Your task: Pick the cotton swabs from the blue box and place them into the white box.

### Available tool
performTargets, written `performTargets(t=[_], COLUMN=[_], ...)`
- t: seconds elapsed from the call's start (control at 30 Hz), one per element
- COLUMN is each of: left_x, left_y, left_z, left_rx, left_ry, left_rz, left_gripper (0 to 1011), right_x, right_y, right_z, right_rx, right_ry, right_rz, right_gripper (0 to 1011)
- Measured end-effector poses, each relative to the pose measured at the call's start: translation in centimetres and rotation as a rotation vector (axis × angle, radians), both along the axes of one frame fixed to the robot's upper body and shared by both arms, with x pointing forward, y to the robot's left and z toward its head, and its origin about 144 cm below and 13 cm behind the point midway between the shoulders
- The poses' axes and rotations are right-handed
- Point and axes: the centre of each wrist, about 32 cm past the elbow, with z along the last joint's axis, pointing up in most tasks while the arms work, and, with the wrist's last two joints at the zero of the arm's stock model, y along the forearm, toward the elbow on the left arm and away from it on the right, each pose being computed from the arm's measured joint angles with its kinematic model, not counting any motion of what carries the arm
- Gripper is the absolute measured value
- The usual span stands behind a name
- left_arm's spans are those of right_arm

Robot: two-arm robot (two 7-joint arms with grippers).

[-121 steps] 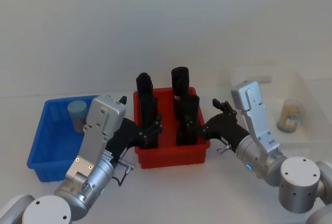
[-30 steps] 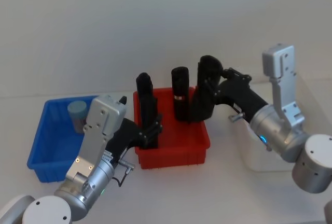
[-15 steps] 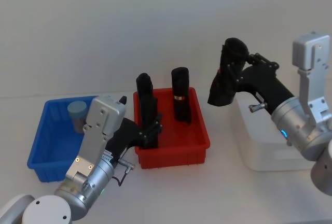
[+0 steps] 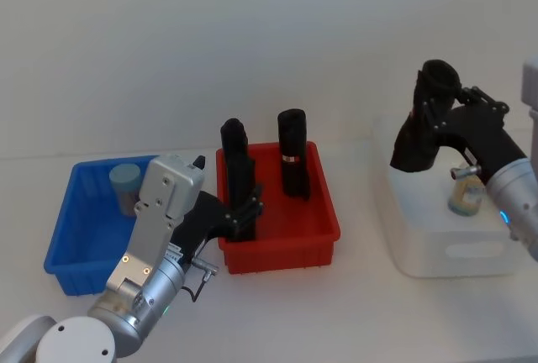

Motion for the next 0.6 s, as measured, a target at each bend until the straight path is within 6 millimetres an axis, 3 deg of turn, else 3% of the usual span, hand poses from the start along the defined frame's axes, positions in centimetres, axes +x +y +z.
performTargets(t=[0.47, 0.6], left_x=[0.0, 0.0], left_y=[0.0, 0.0], left_z=[0.0, 0.0], left_rx=[0.0, 0.0], left_ry=[0.0, 0.0], left_rz=[0.0, 0.0], left_gripper=[1004, 1004], right_x=[-0.2, -0.1], right_y=[-2.2, -2.6], right_z=[-1.3, -1.7], right_rx=[-0.018, -0.02], right_ry=[0.08, 0.097], right_rz=[-0.072, -0.074], right_gripper=[344, 476])
